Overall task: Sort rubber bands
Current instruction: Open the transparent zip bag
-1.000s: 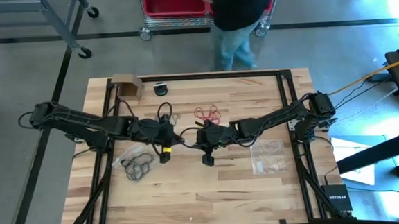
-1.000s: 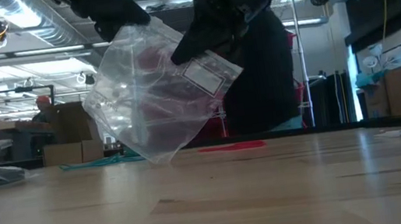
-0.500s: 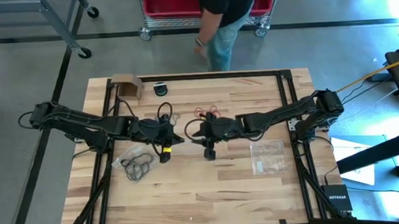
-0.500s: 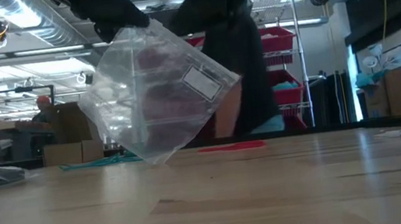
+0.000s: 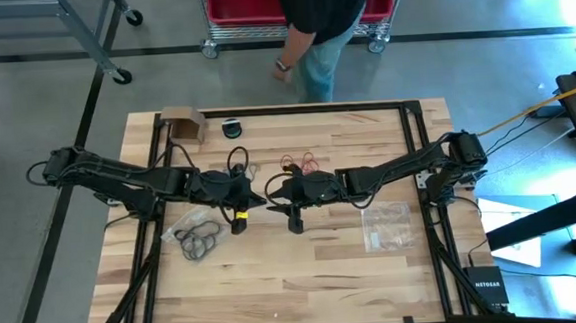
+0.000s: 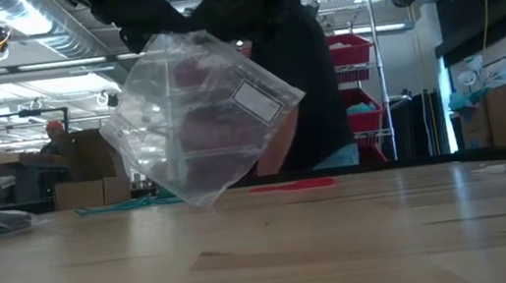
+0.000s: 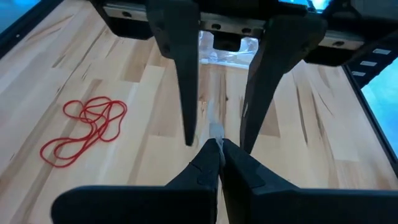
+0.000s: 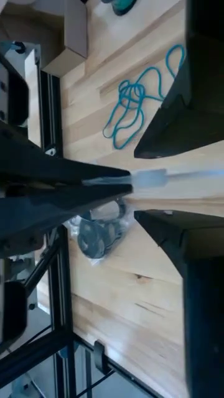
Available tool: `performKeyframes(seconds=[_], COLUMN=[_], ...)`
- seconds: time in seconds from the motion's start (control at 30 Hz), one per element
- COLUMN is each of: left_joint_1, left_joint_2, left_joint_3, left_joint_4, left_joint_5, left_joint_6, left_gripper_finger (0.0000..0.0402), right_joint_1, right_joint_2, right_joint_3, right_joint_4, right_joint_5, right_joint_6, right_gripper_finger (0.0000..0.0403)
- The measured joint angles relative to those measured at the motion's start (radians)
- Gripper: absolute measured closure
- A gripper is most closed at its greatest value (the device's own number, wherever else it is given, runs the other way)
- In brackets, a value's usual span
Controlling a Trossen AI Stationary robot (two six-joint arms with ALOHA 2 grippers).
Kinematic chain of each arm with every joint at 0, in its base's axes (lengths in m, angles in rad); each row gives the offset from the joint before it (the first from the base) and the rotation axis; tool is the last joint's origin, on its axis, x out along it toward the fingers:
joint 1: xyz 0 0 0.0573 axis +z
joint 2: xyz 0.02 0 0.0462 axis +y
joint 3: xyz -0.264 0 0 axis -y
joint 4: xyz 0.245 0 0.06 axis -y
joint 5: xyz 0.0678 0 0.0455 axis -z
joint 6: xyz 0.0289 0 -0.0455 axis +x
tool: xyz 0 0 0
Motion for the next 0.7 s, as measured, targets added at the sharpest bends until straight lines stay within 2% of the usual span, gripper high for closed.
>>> performKeyframes(seconds=[0.13, 0.33, 0.53, 0.7], left_joint_1=[0.000, 0.000, 0.000, 0.000], left_joint_2=[0.000, 0.000, 0.000, 0.000], left_joint_3=[0.000, 0.000, 0.000, 0.000], left_joint_4=[0.000, -0.001, -0.003, -0.005], left_joint_5=[0.000, 0.000, -0.014, -0.014], left_joint_6=[0.001, 0.002, 0.007, 0.014], left_gripper_finger=[0.0401, 0.0401, 0.0401, 0.0401], right_joint_1=[0.000, 0.000, 0.000, 0.006], right_joint_2=[0.004, 0.004, 0.001, -0.023], right_joint_3=[0.000, 0.000, 0.002, 0.002], right_joint_4=[0.001, -0.011, -0.048, -0.131], right_joint_5=[0.000, -0.001, -0.001, -0.010], right_joint_6=[0.000, -0.002, -0.017, -0.017], right_gripper_finger=[0.0299, 0.0385, 0.0380, 0.0391])
